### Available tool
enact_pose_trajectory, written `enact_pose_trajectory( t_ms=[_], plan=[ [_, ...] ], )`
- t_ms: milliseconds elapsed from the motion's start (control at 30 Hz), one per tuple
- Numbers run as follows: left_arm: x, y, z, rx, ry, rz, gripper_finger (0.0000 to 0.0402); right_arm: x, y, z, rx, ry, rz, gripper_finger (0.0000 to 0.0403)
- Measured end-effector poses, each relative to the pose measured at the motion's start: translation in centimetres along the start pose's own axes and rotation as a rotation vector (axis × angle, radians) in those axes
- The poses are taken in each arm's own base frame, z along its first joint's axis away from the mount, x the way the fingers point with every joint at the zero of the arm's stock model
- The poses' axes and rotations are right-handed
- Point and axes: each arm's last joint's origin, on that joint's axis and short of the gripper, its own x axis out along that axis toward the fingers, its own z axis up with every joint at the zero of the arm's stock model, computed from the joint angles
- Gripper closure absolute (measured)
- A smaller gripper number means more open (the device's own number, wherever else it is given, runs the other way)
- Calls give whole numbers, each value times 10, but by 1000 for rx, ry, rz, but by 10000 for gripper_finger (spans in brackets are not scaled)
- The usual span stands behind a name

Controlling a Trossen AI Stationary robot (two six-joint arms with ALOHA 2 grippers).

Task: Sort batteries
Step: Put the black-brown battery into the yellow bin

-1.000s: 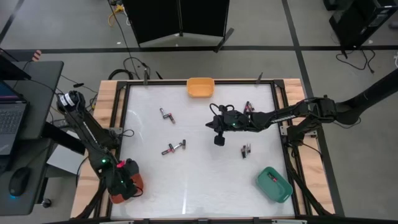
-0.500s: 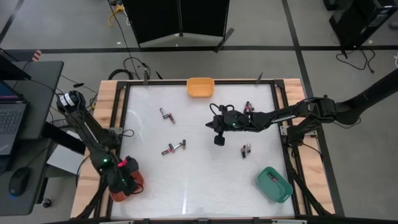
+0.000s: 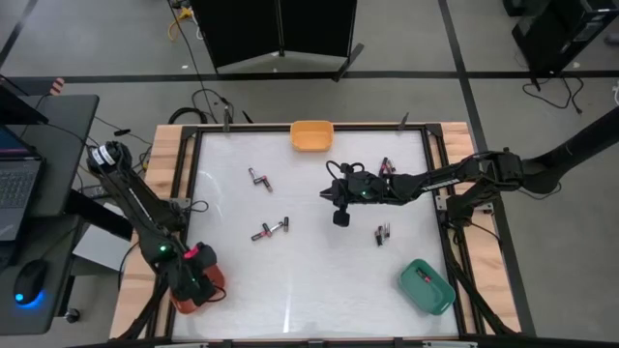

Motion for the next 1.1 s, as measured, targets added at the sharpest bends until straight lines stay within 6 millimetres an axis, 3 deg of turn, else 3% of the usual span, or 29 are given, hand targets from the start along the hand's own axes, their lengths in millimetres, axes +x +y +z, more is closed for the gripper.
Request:
enact_pose_trajectory(
  t_ms=[300, 533, 600, 700, 867, 1100],
  plan=[
    [-24, -13, -1, 81, -13, 27, 280, 0, 0, 0, 0, -1, -7, 339],
    [-83, -23, 19, 134, -246, 146, 370, -3, -1, 2, -66, -3, -21, 367],
    [-92, -24, 29, 140, -296, 132, 392, -9, -2, 6, -73, -14, -22, 379],
    [-97, -22, 51, 160, -342, 148, 392, -22, -3, 12, -78, -25, -19, 393],
    [-101, -21, 96, 257, -447, 181, 397, -44, -3, 21, -71, -37, -11, 386],
    [-116, -15, 162, 391, -663, 190, 399, -59, -5, 13, 6, 85, -4, 384]
  ],
)
